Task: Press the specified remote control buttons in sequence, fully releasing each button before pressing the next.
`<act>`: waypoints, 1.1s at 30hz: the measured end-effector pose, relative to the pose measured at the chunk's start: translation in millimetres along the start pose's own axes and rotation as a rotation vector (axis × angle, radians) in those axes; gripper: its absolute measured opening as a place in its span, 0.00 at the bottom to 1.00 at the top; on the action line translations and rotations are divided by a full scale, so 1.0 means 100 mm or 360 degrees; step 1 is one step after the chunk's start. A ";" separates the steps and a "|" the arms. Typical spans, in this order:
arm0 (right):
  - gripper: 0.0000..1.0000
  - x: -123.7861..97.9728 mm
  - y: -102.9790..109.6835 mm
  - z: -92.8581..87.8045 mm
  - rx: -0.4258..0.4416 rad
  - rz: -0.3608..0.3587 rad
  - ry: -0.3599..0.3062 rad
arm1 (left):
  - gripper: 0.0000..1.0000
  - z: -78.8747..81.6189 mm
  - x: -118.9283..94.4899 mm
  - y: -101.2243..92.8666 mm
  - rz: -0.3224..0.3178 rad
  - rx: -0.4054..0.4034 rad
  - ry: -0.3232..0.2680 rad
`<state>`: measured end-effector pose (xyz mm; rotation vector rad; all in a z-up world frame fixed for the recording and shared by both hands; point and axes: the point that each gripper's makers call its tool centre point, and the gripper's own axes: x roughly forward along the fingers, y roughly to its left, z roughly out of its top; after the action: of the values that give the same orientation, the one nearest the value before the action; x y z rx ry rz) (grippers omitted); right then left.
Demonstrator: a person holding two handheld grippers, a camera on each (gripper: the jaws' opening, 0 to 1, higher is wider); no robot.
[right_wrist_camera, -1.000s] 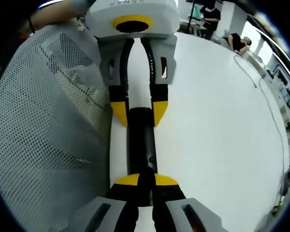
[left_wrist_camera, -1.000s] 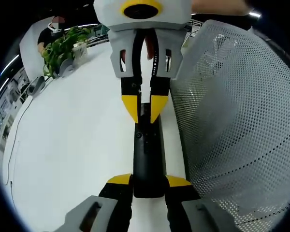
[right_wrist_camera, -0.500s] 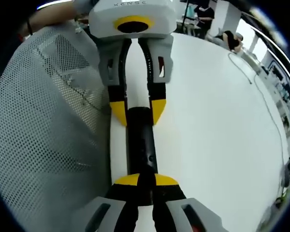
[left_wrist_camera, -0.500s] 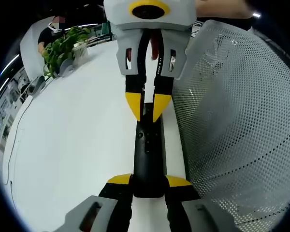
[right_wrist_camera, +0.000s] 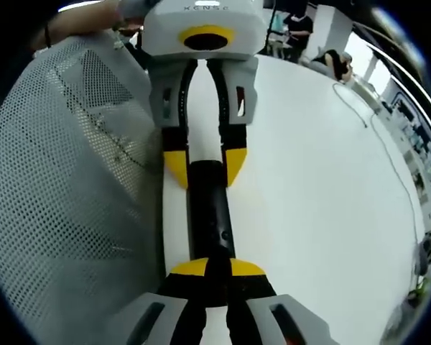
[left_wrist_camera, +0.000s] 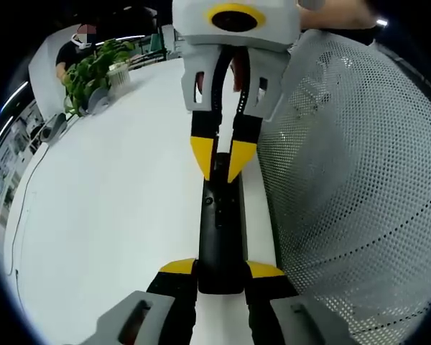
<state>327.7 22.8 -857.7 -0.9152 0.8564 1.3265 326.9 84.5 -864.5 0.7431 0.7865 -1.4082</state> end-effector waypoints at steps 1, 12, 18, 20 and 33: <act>0.05 0.00 0.00 0.00 0.0020 0.0006 0.0002 | 0.26 0.00 0.00 0.00 0.0000 0.0001 0.0002; 0.06 -0.03 -0.01 0.00 0.0097 -0.0040 -0.0109 | 0.26 0.00 0.00 0.00 0.0004 -0.0009 0.0008; 0.06 -0.04 -0.02 0.00 0.0147 -0.0028 -0.0107 | 0.26 0.00 0.00 0.00 0.0008 -0.0018 0.0008; 0.05 -0.03 -0.02 0.00 0.0134 -0.0038 -0.0101 | 0.26 0.00 0.00 0.00 0.0008 -0.0020 0.0007; 0.04 -0.05 -0.01 -0.05 0.0115 -0.0040 -0.0081 | 0.26 0.00 0.00 0.01 0.0008 -0.0022 0.0002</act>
<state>328.0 16.4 -855.5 -0.8300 0.8455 1.2840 327.5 84.8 -864.6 0.7350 0.7944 -1.3965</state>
